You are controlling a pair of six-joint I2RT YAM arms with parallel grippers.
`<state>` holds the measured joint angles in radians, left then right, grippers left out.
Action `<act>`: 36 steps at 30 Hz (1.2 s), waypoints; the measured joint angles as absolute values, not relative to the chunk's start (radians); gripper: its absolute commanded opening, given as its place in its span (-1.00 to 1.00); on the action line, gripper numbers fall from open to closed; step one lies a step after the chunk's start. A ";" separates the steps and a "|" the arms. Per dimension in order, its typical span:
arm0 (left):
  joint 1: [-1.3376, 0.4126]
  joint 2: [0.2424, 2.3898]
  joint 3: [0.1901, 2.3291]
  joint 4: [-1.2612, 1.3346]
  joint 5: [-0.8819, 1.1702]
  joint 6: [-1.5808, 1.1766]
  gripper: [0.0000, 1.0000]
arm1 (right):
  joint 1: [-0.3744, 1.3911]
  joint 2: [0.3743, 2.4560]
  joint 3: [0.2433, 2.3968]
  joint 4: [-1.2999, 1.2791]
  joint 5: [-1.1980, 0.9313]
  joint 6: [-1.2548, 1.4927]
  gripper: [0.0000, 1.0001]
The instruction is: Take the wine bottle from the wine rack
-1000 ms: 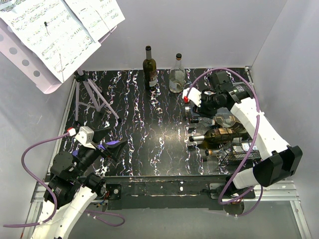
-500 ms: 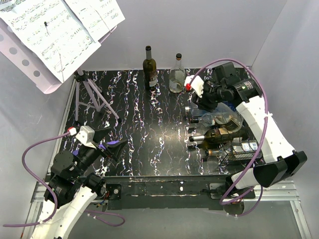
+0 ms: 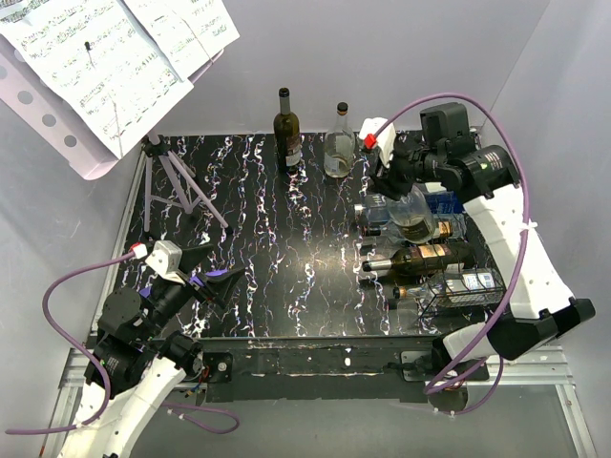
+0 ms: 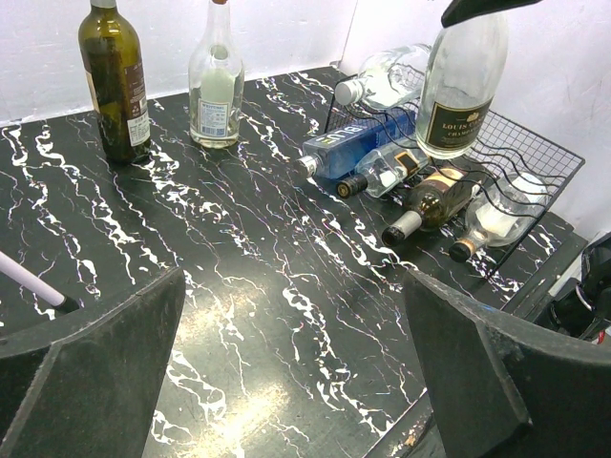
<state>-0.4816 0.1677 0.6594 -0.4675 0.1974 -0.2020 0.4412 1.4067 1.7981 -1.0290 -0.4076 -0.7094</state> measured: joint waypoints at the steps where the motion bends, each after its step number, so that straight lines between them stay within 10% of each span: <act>1: -0.482 0.168 0.659 -0.467 0.197 -0.202 0.96 | 0.441 1.406 1.804 -1.021 -0.416 -0.698 -0.97; 17: -0.482 0.168 0.659 -0.467 0.197 -0.202 0.96 | 0.458 1.264 1.443 -0.263 -0.383 -0.199 -0.97; 36: -0.482 0.167 0.659 -0.467 0.197 -0.202 0.96 | 0.516 1.791 1.541 0.203 -0.250 -0.104 -0.97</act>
<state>-0.4816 0.1673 0.6594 -0.4675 0.1970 -0.2016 0.5163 1.7908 1.5406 0.2028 -0.2504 -0.1040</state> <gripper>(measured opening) 0.981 0.466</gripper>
